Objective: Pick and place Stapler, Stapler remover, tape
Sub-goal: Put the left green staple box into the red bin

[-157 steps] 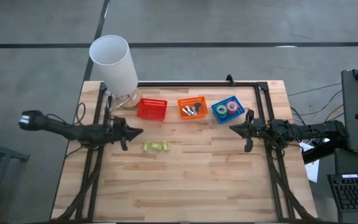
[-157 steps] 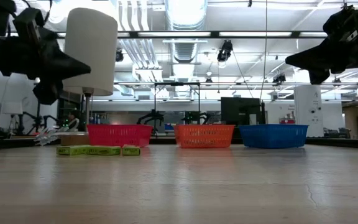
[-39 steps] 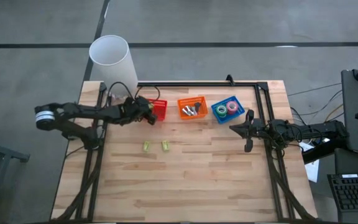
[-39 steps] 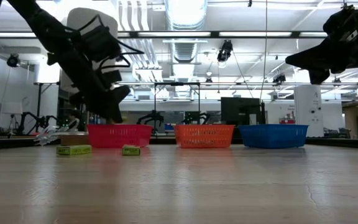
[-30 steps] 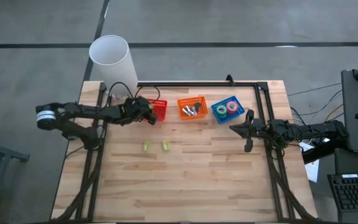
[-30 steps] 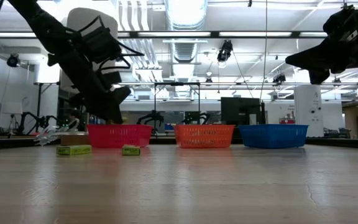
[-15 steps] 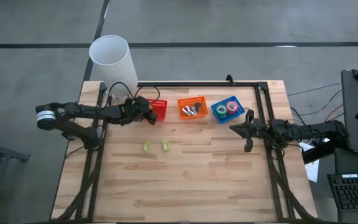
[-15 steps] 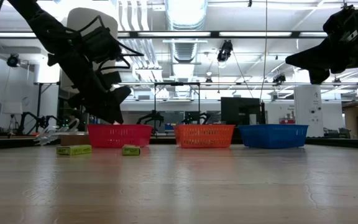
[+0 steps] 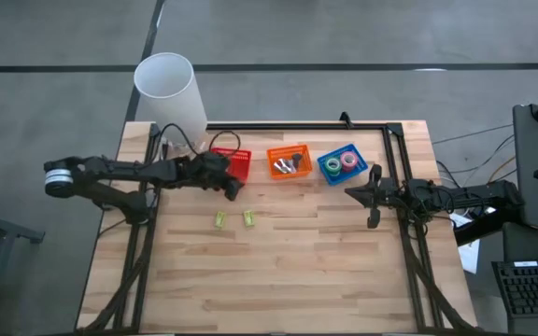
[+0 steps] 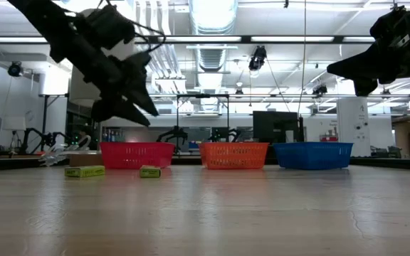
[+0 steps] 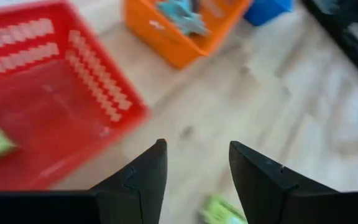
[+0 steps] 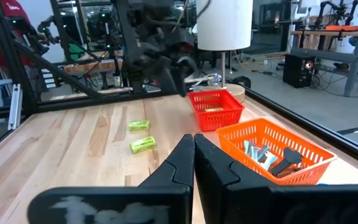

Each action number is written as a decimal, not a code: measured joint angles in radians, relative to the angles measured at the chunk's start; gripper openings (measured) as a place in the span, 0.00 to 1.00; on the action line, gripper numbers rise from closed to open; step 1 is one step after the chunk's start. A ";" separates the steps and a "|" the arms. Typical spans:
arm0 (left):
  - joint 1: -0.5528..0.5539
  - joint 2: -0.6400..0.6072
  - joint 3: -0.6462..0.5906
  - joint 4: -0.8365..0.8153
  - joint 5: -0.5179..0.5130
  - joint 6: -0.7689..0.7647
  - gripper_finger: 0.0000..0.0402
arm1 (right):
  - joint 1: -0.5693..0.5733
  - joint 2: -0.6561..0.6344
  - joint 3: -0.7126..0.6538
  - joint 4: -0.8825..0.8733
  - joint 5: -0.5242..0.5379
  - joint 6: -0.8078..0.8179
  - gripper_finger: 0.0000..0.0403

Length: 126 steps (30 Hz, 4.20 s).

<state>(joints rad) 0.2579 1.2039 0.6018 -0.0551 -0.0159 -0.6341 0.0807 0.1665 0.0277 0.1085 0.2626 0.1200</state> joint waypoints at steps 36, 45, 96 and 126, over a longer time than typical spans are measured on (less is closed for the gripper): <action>-0.490 0.122 -0.003 -0.368 -0.300 -0.572 0.43 | 0.000 0.000 0.000 0.000 0.000 0.000 0.02; -0.489 0.188 -0.003 -0.317 -0.308 -0.571 0.43 | 0.000 0.000 0.000 0.000 0.000 0.000 0.02; -0.509 0.224 0.015 -0.217 -0.334 -0.447 0.60 | 0.000 0.001 0.000 0.000 0.000 0.000 0.02; -0.505 0.286 0.014 -0.235 -0.414 -0.328 0.31 | 0.000 0.000 0.000 0.000 0.000 0.000 0.02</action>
<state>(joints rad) -0.2468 1.4895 0.6163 -0.2900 -0.4298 -0.9620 0.0807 0.1665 0.0280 0.1085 0.2627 0.1200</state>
